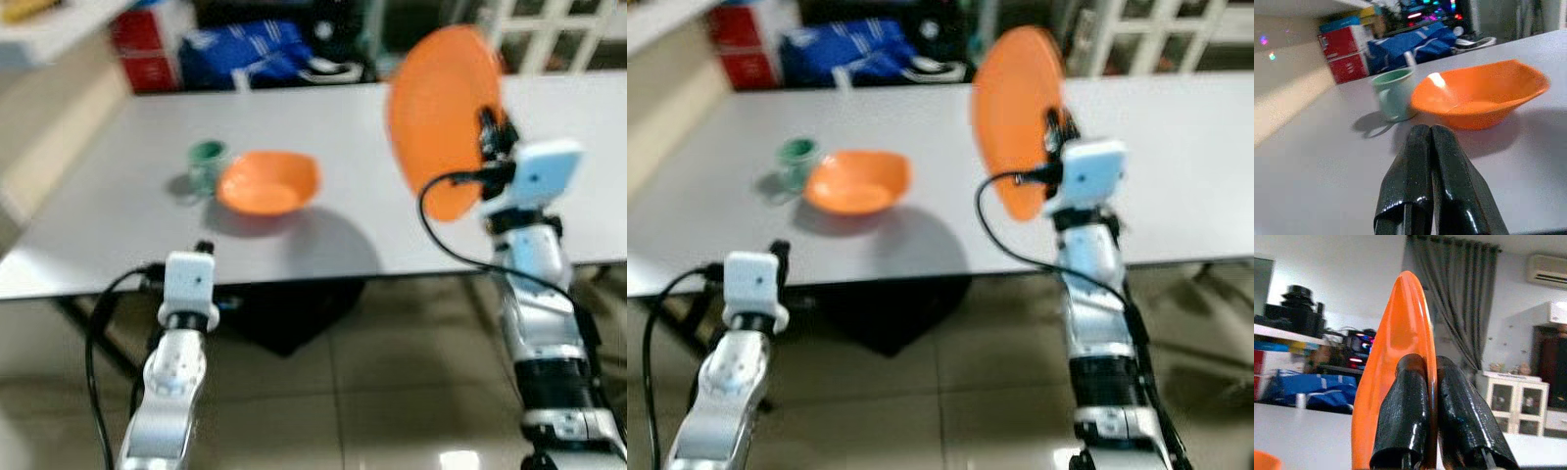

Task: Setting the table

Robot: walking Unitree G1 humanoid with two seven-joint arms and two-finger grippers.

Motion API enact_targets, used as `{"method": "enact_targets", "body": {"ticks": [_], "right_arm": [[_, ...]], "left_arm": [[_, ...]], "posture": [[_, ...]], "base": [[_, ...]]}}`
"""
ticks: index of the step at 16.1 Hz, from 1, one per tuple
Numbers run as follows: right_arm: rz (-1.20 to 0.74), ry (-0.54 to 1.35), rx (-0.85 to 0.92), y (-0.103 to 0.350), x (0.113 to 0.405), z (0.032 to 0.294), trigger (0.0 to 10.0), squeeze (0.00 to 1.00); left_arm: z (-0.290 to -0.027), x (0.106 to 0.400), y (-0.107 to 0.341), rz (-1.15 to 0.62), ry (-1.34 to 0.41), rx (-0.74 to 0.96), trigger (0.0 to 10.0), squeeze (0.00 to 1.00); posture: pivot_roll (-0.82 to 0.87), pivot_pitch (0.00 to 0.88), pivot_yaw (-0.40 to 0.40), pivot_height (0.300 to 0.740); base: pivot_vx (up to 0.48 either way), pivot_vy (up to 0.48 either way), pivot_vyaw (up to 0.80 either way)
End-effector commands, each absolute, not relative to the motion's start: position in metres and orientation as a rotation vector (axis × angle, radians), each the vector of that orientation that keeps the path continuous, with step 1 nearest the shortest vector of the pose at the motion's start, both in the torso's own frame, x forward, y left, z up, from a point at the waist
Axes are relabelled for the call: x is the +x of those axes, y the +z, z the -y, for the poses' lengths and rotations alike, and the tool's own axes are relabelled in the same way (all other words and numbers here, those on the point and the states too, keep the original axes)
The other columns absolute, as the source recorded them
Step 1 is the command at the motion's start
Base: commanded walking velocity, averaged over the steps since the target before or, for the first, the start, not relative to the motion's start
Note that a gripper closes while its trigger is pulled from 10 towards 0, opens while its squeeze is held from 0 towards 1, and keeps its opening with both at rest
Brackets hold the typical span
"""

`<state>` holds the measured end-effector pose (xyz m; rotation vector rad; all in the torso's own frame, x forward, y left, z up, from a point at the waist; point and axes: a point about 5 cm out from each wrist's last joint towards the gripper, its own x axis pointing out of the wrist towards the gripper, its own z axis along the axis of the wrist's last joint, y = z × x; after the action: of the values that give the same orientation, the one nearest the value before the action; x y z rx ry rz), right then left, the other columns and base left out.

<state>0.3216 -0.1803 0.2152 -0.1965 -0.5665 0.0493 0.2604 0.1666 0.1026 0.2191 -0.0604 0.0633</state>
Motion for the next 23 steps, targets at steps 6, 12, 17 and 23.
{"method": "enact_targets", "body": {"ticks": [6, 12, 17, 23], "right_arm": [[0.621, 0.039, -0.196, 0.2275, 0.3207, 0.1828, 0.0, 0.0], [0.616, 0.045, -0.199, 0.2255, 0.32, 0.1823, 0.0, 0.0], [0.616, 0.049, -0.205, 0.2254, 0.3196, 0.1819, 0.0, 0.0], [0.611, 0.059, -0.194, 0.2239, 0.3196, 0.1786, 0.0, 0.0]], "left_arm": [[-0.1651, 0.2609, 0.1029, 0.054, 0.078, 0.225, 10.0, 0.0], [-0.1662, 0.2599, 0.1006, 0.04, 0.078, 0.215, 10.0, 0.0], [-0.168, 0.261, 0.1008, 0.039, 0.088, 0.225, 10.0, 0.0], [-0.1674, 0.2627, 0.1023, 0.039, 0.081, 0.257, 10.0, 0.0]], "posture": [[-0.15, 0.0, 0.066, 0.74], [-0.14, 0.0, 0.066, 0.74], [-0.15, 0.0, 0.068, 0.74], [-0.15, 0.0, 0.072, 0.74]], "base": [[0.0, -0.078, 0.0], [0.089, -0.362, 0.0], [0.048, 0.0, 0.0], [0.459, 0.0, 0.0]]}}
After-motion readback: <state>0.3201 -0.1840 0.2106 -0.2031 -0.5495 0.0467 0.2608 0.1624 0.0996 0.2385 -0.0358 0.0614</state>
